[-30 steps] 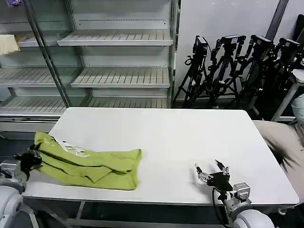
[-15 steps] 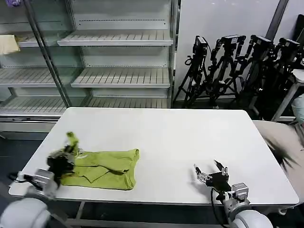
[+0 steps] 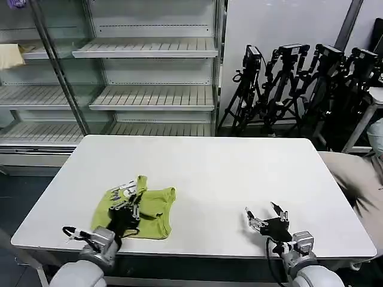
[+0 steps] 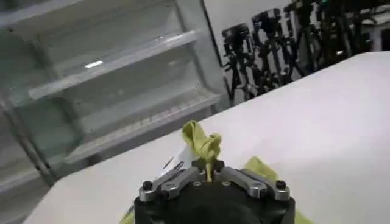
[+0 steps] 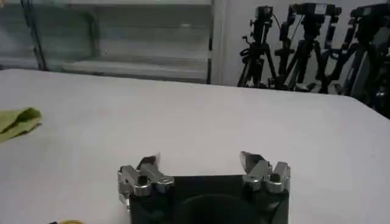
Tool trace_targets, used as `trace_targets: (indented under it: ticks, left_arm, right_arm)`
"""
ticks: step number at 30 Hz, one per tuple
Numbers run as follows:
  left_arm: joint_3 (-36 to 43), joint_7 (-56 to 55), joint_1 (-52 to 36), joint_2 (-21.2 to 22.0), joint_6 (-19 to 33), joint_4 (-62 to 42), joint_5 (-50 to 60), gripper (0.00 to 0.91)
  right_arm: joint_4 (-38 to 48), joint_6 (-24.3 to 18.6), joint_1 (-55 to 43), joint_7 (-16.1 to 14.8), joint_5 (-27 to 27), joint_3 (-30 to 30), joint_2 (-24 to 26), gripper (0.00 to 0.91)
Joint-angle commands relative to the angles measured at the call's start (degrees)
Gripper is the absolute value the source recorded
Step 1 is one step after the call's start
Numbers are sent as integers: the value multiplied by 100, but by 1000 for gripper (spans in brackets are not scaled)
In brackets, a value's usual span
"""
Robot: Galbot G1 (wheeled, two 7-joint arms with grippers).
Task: Fold and organize the clothes.
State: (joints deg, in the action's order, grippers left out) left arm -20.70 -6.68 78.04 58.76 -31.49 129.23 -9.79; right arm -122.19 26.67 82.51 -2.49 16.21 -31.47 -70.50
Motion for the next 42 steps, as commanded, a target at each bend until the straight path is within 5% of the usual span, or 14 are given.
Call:
trace_targets:
  ticks: [1, 11, 12, 13, 25, 32, 38, 42]
  left_arm:
    - [522, -62, -406, 204, -70, -417, -55, 10]
    - [701, -44, -377, 213, -152, -293, -214, 10]
    - [706, -46, -385, 223, -151, -306, -205, 71]
    - [700, -42, -396, 233, -151, -360, -170, 907]
    - [13, 203, -711, 22, 869, -103, -1114, 907]
    - [-1286, 9, -522, -684, 787, -186, -1655, 907]
    - [-1888, -278, 341, -490, -115, -725, -1821, 907]
    - [-1768, -339, 575, -230, -161, -1030, -2219, 907]
  right_arm:
    - [-4, -8, 43, -3, -9, -24, 5, 907]
    - [29, -22, 55, 5, -13, -37, -6, 907]
    - [31, -22, 61, 4, -13, -37, -4, 907]
    - [27, -24, 67, 2, -12, -36, -2, 907]
    - [-35, -72, 177, -37, -6, -81, 19, 907]
    - [-23, -156, 270, -73, 9, -183, 74, 907]
    - [-39, -159, 229, -72, 0, -119, 19, 907]
    - [-64, -137, 215, -66, -4, -112, 33, 907]
